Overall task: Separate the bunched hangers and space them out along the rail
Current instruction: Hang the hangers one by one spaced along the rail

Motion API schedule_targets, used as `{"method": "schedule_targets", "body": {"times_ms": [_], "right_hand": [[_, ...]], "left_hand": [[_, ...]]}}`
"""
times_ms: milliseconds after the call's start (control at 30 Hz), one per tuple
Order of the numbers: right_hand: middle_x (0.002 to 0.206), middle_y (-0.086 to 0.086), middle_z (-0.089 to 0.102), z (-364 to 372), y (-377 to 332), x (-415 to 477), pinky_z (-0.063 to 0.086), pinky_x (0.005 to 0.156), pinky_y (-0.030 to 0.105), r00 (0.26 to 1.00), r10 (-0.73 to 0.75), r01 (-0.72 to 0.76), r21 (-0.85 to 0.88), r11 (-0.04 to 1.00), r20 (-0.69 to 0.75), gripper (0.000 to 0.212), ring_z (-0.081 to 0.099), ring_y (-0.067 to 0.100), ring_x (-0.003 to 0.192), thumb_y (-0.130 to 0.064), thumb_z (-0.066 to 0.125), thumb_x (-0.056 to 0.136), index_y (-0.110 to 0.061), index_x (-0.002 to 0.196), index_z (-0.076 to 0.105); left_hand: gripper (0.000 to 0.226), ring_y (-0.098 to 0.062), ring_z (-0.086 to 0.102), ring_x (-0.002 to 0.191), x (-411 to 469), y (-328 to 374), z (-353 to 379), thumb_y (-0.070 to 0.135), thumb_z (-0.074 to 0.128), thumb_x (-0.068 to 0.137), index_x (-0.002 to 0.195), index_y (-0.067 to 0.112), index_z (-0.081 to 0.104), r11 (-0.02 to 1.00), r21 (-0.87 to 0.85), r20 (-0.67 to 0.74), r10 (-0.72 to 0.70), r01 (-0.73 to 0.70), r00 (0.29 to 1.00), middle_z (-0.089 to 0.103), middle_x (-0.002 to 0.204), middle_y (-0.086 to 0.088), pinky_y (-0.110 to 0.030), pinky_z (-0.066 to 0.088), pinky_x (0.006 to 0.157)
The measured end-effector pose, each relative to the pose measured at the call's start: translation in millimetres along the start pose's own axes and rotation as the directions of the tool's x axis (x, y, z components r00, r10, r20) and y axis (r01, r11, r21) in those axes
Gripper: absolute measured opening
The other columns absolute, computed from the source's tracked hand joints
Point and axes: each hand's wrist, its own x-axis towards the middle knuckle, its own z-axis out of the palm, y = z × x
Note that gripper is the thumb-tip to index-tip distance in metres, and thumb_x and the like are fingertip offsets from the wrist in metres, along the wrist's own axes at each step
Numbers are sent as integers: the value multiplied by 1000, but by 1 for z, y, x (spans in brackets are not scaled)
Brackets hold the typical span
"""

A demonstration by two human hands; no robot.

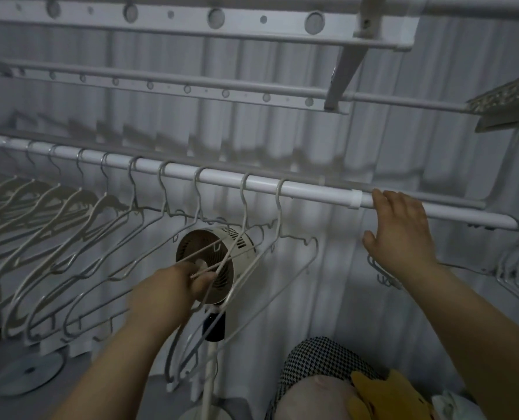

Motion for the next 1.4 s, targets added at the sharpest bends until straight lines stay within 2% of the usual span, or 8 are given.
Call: {"method": "schedule_targets", "body": {"times_ms": [133,200,333,500,967,1200,1300,1400], "right_hand": [[145,20,33,1,2,-1,5,117,41,1000,0,0,3,1000,-20,68,24,35,137,-10,59,82,-2,141,27],[143,21,35,2,3,-2,7,117,42,1000,0,0,1,1000,-30,68,26,36,136,-9,60,80,-1,140,29],[138,25,41,6,6,0,12,115,46,998,-3,3,5,1000,-57,68,32,41,131,-5,64,76,3,137,35],[139,25,41,7,9,0,12,115,47,998,-10,10,1,1000,-57,68,32,41,131,-5,64,76,3,137,35],[142,22,36,7,4,1,8,117,43,1000,-8,8,-14,1000,-21,69,27,38,135,-10,63,79,0,139,30],[155,12,14,-5,3,0,-1,117,33,997,-34,34,7,999,64,71,11,28,143,-21,55,87,-9,145,15],[156,9,12,-19,13,-4,-2,116,33,997,-36,35,20,999,66,68,9,25,144,-24,53,89,-11,145,17],[153,9,21,-38,40,-12,2,116,34,999,-5,4,14,1000,42,60,17,25,141,-27,52,89,-12,142,27]], "left_hand": [[33,-14,67,69,-3,8,1,48,50,86,96,22,67,976,-219,173,30,8,984,72,82,-1,-31,51,68],[29,-14,63,59,-4,12,3,41,58,84,92,16,69,976,-216,184,46,-5,982,72,74,-5,-31,52,66],[27,-24,63,69,-1,11,8,27,55,88,90,5,70,986,-168,151,38,-12,988,72,80,-16,-34,50,68],[26,-14,47,48,1,6,8,27,51,91,89,8,68,991,-135,116,39,-23,992,71,82,-17,-35,51,65],[28,-12,56,49,2,2,2,32,51,90,94,11,68,993,-110,102,40,-29,994,73,82,-9,-31,51,67],[42,-18,62,98,-6,17,-19,43,55,85,121,22,57,984,-166,-123,50,-70,991,69,107,1,-25,40,71],[33,-13,57,88,-16,46,-33,31,56,86,116,19,62,917,-336,-229,143,-216,963,68,103,0,-24,38,73],[23,3,55,71,-35,84,-34,26,59,84,104,21,68,808,-496,-226,234,-318,946,60,81,19,-13,42,65]]}}
